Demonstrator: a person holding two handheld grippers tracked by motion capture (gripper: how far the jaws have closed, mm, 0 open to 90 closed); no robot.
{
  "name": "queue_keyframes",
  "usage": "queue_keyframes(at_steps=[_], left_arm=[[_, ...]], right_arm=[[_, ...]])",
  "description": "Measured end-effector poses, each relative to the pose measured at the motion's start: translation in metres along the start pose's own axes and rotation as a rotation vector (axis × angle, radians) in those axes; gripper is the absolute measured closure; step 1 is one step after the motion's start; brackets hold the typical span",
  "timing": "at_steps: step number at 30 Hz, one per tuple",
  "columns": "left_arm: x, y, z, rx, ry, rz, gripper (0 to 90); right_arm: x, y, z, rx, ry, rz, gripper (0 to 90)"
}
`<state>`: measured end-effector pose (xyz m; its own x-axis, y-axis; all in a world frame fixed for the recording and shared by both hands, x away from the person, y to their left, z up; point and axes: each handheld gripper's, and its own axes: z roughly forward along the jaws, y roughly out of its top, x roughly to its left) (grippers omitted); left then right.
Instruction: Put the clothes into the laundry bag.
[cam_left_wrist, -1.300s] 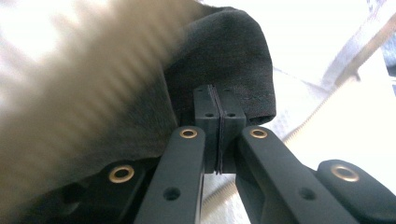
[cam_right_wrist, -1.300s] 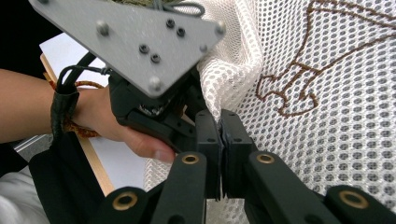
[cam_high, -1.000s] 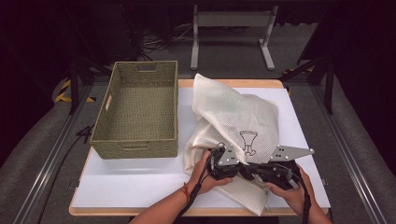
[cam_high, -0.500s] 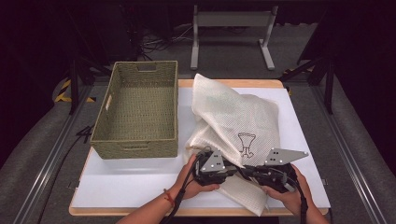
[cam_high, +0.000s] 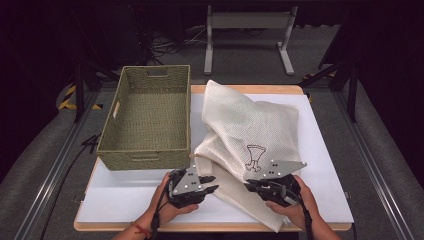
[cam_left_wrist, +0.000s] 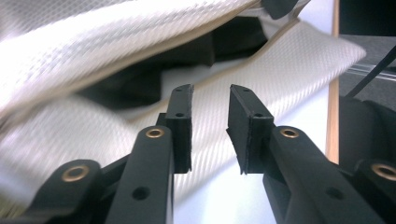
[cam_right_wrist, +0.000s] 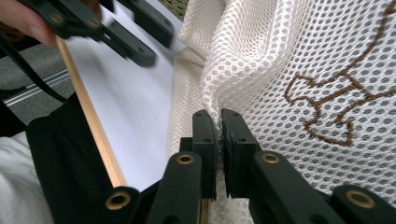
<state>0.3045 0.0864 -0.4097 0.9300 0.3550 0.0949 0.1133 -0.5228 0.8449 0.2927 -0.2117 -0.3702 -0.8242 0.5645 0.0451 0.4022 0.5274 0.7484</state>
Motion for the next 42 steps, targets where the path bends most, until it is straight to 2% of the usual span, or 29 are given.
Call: queue_keyframes(at_steps=[1,2,3,4,7,9,11,13,15,20,22,28,30,32,34,37,42], left_arm=[[0.0,0.0,0.0,0.0,0.0,0.0,70.0],[0.0,-0.009,-0.011,0.003,0.023,-0.008,69.5],[0.001,-0.013,-0.015,0.007,0.024,-0.011,69.5],[0.001,-0.013,-0.015,0.007,0.024,-0.011,69.5],[0.002,-0.026,-0.027,0.024,0.047,-0.033,69.3],[0.004,-0.036,-0.036,0.032,0.065,-0.05,68.4],[0.006,-0.039,-0.04,0.031,0.072,-0.053,68.1],[0.008,-0.044,-0.045,0.034,0.09,-0.064,66.2],[0.01,-0.049,-0.051,0.028,0.097,-0.078,65.8],[0.016,-0.059,-0.068,0.016,0.139,-0.105,63.9],[0.017,-0.063,-0.072,0.004,0.143,-0.114,62.7],[0.019,-0.067,-0.079,0.004,0.158,-0.129,59.2],[0.02,-0.068,-0.081,0.005,0.171,-0.135,57.3],[0.021,-0.07,-0.082,0.012,0.184,-0.139,55.2],[0.022,-0.071,-0.083,0.021,0.208,-0.141,50.7],[0.023,-0.074,-0.086,0.029,0.219,-0.144,46.4],[0.026,-0.08,-0.091,0.031,0.238,-0.157,38.0]], right_arm=[[0.001,0.001,0.003,0.008,-0.001,-0.003,84.8],[0.002,0.001,0.007,0.017,0.002,-0.008,84.4],[0.002,0.001,0.009,0.024,0.004,-0.01,84.3],[0.003,0.001,0.012,0.033,0.004,-0.012,84.1],[0.004,0.0,0.018,0.046,0.004,-0.012,82.7],[0.004,-0.001,0.027,0.062,0.01,-0.004,78.2],[0.004,-0.001,0.029,0.07,0.008,-0.009,76.6],[0.005,-0.001,0.033,0.075,0.021,0.002,69.4],[0.004,-0.001,0.034,0.073,0.02,0.003,66.5],[0.008,0.002,0.02,0.04,-0.008,-0.039,58.0],[0.009,0.004,0.012,0.015,-0.003,-0.052,56.5],[0.009,0.008,-0.011,-0.045,-0.048,-0.078,51.4],[0.007,0.009,-0.018,-0.061,-0.079,-0.094,50.7],[0.005,0.008,-0.024,-0.067,-0.106,-0.111,50.7],[0.001,0.007,-0.027,-0.072,-0.122,-0.108,50.6],[-0.003,0.005,-0.029,-0.052,-0.18,-0.145,47.7],[-0.013,0.001,-0.04,-0.057,-0.221,-0.156,43.1]])
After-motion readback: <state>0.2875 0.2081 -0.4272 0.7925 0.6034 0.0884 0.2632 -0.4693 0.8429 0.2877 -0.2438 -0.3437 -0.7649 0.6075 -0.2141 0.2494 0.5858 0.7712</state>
